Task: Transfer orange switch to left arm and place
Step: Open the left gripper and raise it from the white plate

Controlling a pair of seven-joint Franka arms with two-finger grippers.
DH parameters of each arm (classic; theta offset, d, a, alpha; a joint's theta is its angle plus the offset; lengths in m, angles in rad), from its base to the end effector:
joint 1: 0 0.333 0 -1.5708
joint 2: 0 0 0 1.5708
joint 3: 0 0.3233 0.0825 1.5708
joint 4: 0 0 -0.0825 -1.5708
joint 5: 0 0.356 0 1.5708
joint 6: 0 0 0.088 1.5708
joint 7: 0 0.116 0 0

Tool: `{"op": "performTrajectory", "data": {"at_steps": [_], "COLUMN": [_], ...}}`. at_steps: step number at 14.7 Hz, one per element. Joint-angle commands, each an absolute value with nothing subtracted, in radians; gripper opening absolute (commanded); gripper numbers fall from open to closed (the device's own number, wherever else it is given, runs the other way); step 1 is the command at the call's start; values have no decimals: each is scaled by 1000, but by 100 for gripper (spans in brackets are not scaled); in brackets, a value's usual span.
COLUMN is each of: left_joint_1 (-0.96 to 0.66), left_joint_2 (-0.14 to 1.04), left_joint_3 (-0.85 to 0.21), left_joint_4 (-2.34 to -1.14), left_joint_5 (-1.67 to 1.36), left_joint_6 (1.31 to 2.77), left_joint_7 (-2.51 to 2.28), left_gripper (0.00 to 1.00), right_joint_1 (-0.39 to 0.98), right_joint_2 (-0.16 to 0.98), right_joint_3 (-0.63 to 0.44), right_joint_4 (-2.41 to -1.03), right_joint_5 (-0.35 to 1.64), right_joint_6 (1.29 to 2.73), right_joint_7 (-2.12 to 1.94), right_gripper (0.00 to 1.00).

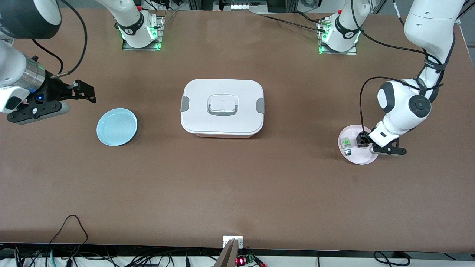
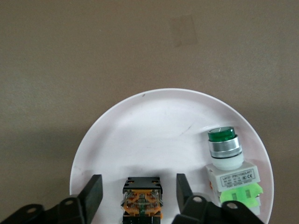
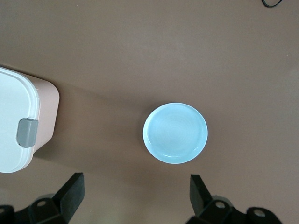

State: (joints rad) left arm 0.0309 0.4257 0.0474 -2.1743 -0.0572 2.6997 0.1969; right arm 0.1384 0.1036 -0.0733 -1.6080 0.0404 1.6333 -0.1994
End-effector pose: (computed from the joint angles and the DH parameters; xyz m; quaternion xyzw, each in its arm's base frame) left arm 0.5601 0.0454 0.2245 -0.9981 0.0366 -0.0503 0.0031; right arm 0.5566 0.0427 0.5554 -0.9906 -0.1298 0.0378 0.0189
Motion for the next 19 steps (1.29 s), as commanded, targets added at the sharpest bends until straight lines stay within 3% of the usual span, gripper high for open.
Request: {"op": "performTrajectory", "data": {"at_steps": [1,4,10,15,19], "left_joint_1": [40,49,31,31,25], "left_joint_2": [275,171,-56,-106,-155], "left_joint_3": [69,89,87,84,65], "left_joint_4": [-2221,-2223,-2113,-1856,-1790], "left_joint_5": [-31,-28,-28,-28,-29], "left_joint_6": [2566,2490,2158,1774,1692], "left_joint_7": [190,193,202,201,195], "left_gripper": [100,100,100,100,100], "right_joint_1": [11,11,20,18,17], "right_joint_2": [75,45,5,3,5], "right_joint_3": [55,57,52,51,48], "right_joint_4": [-1612,-1614,-1614,-1612,-1615], "right_joint_5": [26,26,25,-2,-11], "right_joint_6": [1623,1620,1580,1575,1568], "right_joint_7": [-146,-101,-26,118,117], "right_gripper": [100,100,100,100,100]}}
